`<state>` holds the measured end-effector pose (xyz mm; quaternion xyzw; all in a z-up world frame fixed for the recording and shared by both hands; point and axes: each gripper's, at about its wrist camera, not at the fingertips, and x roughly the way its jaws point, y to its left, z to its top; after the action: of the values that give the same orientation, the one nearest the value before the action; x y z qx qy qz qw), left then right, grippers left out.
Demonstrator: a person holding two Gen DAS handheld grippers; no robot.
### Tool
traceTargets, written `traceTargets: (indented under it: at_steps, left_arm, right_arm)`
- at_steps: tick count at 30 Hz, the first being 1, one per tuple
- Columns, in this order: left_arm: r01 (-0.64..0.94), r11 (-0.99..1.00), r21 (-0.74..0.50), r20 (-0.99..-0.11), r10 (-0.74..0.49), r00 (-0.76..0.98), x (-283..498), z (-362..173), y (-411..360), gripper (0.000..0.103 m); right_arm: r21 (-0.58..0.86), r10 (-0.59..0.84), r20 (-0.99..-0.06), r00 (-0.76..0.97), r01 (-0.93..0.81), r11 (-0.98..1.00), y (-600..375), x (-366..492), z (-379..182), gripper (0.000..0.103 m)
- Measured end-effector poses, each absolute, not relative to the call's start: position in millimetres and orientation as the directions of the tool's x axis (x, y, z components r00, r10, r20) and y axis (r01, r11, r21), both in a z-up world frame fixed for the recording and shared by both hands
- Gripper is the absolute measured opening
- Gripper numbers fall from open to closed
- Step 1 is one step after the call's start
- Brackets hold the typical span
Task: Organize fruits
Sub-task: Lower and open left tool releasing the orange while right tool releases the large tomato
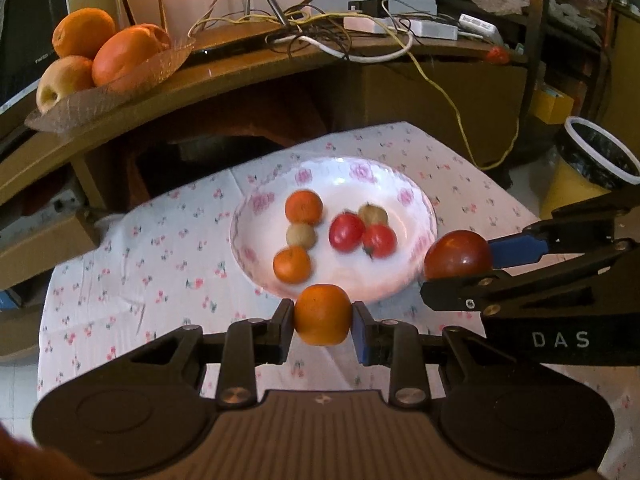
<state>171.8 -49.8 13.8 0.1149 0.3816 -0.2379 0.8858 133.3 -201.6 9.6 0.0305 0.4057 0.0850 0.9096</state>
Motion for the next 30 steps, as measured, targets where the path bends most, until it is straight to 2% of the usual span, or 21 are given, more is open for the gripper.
traceTargets:
  at_steps: [12,30]
  left_arm:
    - [0.471,0.882,0.027,-0.718,-0.311,0.623,223,14,-73,0.036]
    - [0.452,0.892,0.014,-0.746,-0.292,0.599,257,-10,-78,0.035]
  right_arm:
    - [0.126,0.143,-0.702,0.698,-0.076,0.989,-226,182,9,0.041]
    - [0.135,0.148,-0.728,0.67,-0.071,0.988,-231,221,-16,0.043]
